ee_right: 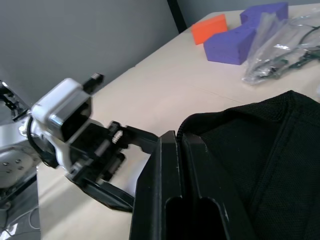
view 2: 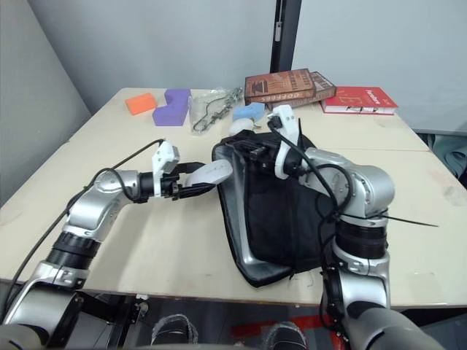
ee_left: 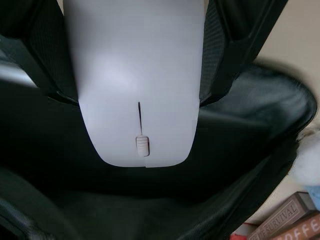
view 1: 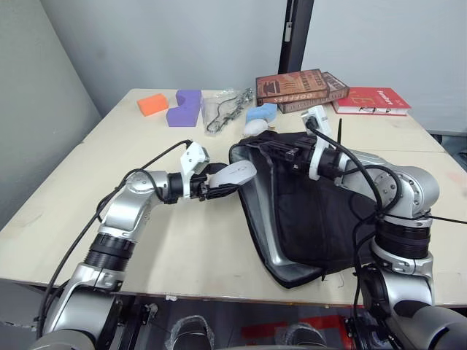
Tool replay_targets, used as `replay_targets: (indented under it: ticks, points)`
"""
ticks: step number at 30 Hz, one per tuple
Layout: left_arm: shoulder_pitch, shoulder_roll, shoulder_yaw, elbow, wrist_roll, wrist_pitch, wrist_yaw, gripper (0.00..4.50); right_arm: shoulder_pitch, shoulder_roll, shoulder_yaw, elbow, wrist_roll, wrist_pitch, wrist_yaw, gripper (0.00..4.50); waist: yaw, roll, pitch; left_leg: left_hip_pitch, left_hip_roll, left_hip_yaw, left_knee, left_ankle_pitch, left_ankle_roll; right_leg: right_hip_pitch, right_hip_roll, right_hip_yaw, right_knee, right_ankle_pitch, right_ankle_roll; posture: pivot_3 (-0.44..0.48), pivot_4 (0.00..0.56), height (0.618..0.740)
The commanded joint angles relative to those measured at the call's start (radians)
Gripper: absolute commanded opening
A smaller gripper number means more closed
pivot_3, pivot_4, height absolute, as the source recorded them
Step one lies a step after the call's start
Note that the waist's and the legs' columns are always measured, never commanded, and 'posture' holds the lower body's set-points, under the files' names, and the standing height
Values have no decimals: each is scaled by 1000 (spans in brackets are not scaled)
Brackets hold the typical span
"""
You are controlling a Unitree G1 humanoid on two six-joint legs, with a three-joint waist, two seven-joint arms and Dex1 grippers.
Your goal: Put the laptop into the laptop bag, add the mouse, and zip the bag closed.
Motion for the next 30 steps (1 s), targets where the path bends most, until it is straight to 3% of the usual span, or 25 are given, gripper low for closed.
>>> replay_targets:
  ticks: [1,12,30]
  points:
    - [-19,-32,-27,-1,18,-19,21,2851,-48,23,-8,-64,56,-35,-17,34,2,0,0,0,0,0,0,0,0,0,0,0,0,0,0,0,150,734]
    - [-70,-154,-93,163,99,-59,86,2851,-65,61,-8,-59,112,-38,-77,34,4,0,0,0,0,0,0,0,0,0,0,0,0,0,0,0,150,734]
    - [-160,-265,-156,353,191,-93,79,2851,-81,67,-11,-50,159,-54,-125,34,11,0,0,0,0,0,1,0,-1,1,0,0,0,0,0,0,150,734]
